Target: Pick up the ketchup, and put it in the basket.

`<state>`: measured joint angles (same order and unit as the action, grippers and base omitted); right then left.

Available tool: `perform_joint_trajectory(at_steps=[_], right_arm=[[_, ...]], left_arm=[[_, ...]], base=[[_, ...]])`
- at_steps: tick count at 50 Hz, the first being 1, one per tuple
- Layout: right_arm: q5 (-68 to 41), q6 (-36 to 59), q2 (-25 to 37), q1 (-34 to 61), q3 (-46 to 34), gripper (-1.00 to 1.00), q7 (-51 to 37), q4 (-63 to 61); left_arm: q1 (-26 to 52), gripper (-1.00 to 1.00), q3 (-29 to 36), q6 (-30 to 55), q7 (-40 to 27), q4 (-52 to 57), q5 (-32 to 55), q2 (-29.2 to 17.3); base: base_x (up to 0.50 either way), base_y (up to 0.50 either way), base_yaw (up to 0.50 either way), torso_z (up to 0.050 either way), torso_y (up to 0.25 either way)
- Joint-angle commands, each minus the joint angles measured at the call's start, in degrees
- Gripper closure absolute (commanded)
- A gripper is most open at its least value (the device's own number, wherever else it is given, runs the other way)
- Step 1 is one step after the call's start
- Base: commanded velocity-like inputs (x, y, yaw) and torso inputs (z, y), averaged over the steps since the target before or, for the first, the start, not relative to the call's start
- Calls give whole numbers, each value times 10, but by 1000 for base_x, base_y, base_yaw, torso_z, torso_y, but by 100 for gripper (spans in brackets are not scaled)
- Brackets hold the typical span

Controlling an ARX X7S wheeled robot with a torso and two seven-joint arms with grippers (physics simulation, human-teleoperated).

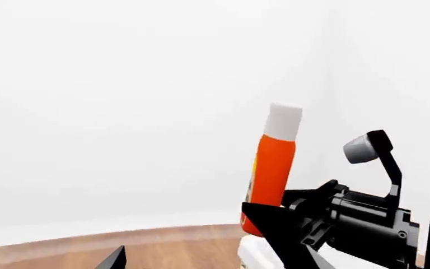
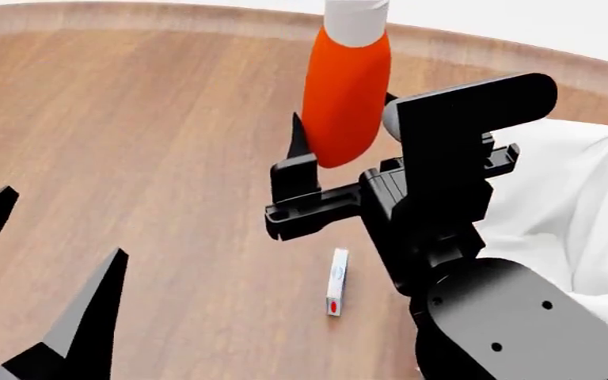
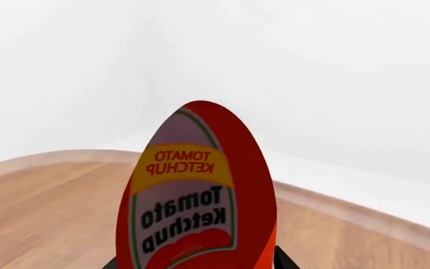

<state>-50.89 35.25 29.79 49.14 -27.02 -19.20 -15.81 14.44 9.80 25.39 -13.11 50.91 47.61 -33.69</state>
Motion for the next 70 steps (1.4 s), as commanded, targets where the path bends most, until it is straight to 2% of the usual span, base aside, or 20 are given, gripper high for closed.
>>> perform_joint_trajectory(at_steps=[1,12,17,28,31,35,47,58,61,70], right_arm=[[34,-19,9,13,27,100,21,36],[6,15,22,35,45,100,8,48],[2,47,37,70,44,100,7,64],[-29,86,59,114,57,100,37,112],[-45,123,66,138,53,100,41,129],[-37,169,79,190,27,100,55,152],[3,222,93,275,-41,100,118,204],[19,264,97,309,-79,100,149,258],[52,284,101,336,-138,100,181,261],[67,325,91,375,-184,100,214,287]], left_arm=[[-93,-100,-5,-130,33,-69,-125,54],[-114,-100,-14,-148,32,-82,-125,58],[-143,-100,-11,-182,48,-103,-142,67],[-141,-100,-6,-181,47,-100,-135,69],[-140,-100,-2,-184,51,-105,-137,71],[-139,-100,-1,-187,54,-108,-132,72],[-139,-100,-1,-196,60,-112,-120,75],[-136,-100,8,-195,63,-117,-120,77],[-135,-100,11,-196,66,-124,-123,78],[-135,-100,14,-197,66,-131,-124,78]], base=[[0,0,0,0,0],[0,0,0,0,0],[0,0,0,0,0],[0,0,0,0,1],[0,0,0,0,0],[0,0,0,0,0],[0,0,0,0,0],[0,0,0,0,1],[0,0,0,0,0],[0,0,0,1,0]])
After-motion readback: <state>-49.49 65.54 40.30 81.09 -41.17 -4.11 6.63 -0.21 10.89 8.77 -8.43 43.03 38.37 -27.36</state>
